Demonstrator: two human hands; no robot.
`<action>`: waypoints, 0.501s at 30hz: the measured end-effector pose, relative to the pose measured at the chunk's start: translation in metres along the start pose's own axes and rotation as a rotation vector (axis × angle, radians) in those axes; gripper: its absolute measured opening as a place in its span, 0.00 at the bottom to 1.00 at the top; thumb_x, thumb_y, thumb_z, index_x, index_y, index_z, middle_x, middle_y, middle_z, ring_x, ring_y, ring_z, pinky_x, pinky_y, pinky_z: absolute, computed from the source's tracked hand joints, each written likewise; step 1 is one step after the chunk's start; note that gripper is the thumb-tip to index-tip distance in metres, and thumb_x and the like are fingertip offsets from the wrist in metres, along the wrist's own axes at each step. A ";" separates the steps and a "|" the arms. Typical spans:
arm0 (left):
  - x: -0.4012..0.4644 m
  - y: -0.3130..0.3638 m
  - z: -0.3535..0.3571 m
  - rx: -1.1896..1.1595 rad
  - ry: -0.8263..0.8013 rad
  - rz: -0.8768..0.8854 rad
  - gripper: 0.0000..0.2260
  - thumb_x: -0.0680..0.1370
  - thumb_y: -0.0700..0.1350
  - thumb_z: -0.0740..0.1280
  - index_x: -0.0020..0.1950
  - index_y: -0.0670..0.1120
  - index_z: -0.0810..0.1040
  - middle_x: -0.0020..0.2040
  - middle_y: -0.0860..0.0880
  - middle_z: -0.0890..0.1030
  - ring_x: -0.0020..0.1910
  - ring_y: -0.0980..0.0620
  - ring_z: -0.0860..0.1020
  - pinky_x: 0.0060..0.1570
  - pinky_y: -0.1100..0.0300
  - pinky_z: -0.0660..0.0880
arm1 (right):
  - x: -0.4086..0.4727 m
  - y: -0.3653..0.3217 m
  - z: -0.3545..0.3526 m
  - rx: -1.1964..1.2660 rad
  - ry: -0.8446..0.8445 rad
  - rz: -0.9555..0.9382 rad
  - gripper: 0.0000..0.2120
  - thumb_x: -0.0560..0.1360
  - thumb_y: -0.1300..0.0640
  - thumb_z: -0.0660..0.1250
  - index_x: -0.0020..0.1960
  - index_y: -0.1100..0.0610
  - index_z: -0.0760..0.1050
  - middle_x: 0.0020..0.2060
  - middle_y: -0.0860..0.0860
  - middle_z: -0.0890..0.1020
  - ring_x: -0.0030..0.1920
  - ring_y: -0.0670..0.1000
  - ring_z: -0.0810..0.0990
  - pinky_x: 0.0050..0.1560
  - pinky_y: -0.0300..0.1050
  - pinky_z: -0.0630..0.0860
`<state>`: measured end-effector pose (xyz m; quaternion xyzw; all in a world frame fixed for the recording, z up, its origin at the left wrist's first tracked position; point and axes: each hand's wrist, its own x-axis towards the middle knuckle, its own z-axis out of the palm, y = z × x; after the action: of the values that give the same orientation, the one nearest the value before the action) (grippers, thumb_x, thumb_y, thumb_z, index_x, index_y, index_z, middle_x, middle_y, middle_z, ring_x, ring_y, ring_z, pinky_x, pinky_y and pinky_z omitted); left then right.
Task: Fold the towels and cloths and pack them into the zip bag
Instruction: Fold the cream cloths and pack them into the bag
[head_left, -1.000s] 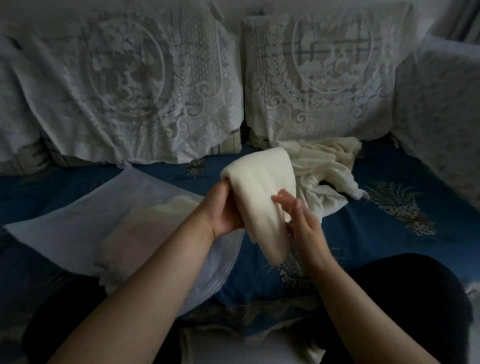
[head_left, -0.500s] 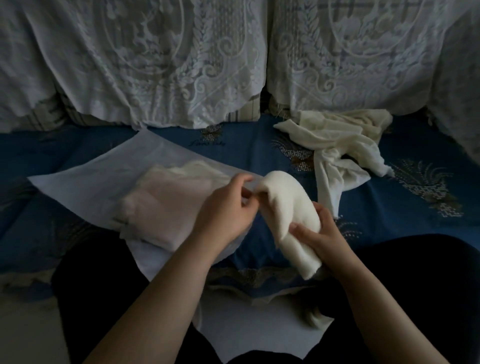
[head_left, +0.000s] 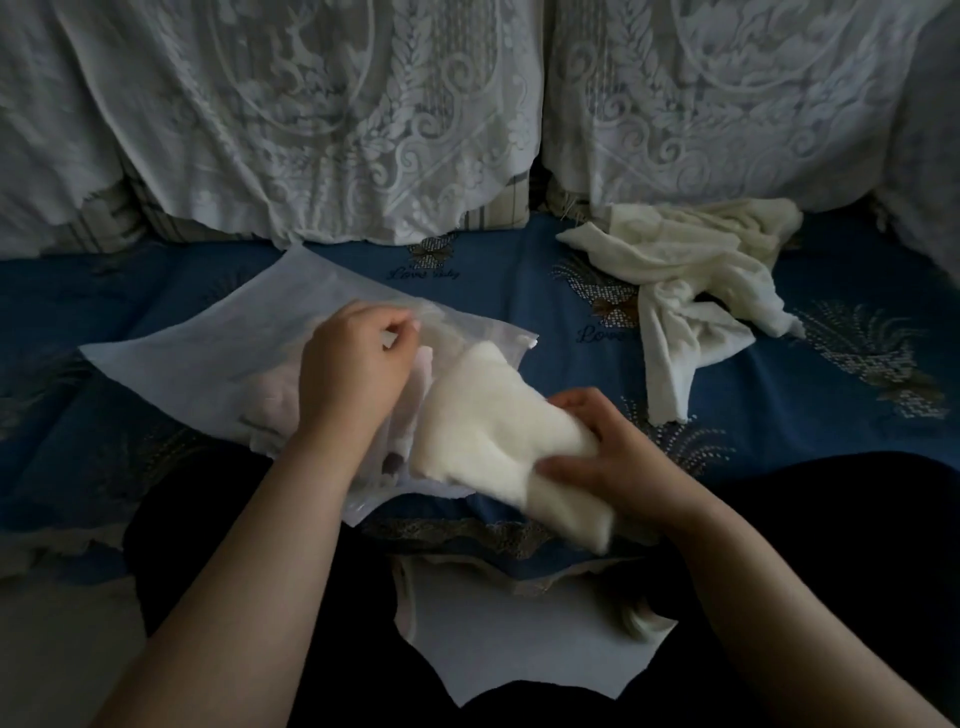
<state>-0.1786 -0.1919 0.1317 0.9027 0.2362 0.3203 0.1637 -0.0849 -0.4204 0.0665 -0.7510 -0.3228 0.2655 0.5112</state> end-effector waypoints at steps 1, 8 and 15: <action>0.003 0.001 -0.002 -0.006 0.005 0.004 0.09 0.77 0.45 0.67 0.54 0.44 0.82 0.50 0.48 0.82 0.39 0.54 0.76 0.40 0.63 0.70 | 0.006 -0.002 0.004 -0.026 -0.009 -0.010 0.23 0.68 0.57 0.75 0.57 0.43 0.69 0.53 0.44 0.77 0.52 0.45 0.77 0.53 0.44 0.77; 0.011 0.007 -0.008 0.094 -0.017 0.066 0.09 0.75 0.50 0.67 0.45 0.46 0.84 0.41 0.50 0.80 0.41 0.48 0.77 0.35 0.56 0.72 | 0.032 -0.015 0.033 -0.043 0.075 -0.070 0.22 0.70 0.59 0.72 0.60 0.45 0.71 0.53 0.43 0.77 0.51 0.44 0.76 0.46 0.29 0.71; 0.017 0.014 -0.012 0.118 -0.063 0.078 0.09 0.73 0.49 0.68 0.36 0.45 0.80 0.38 0.50 0.76 0.37 0.48 0.75 0.33 0.57 0.72 | 0.023 -0.023 0.028 -0.257 -0.026 -0.091 0.18 0.70 0.51 0.72 0.57 0.40 0.71 0.50 0.44 0.80 0.48 0.46 0.78 0.46 0.42 0.74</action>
<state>-0.1702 -0.1932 0.1550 0.9290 0.2139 0.2833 0.1050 -0.0953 -0.3802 0.0771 -0.7912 -0.3945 0.2081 0.4183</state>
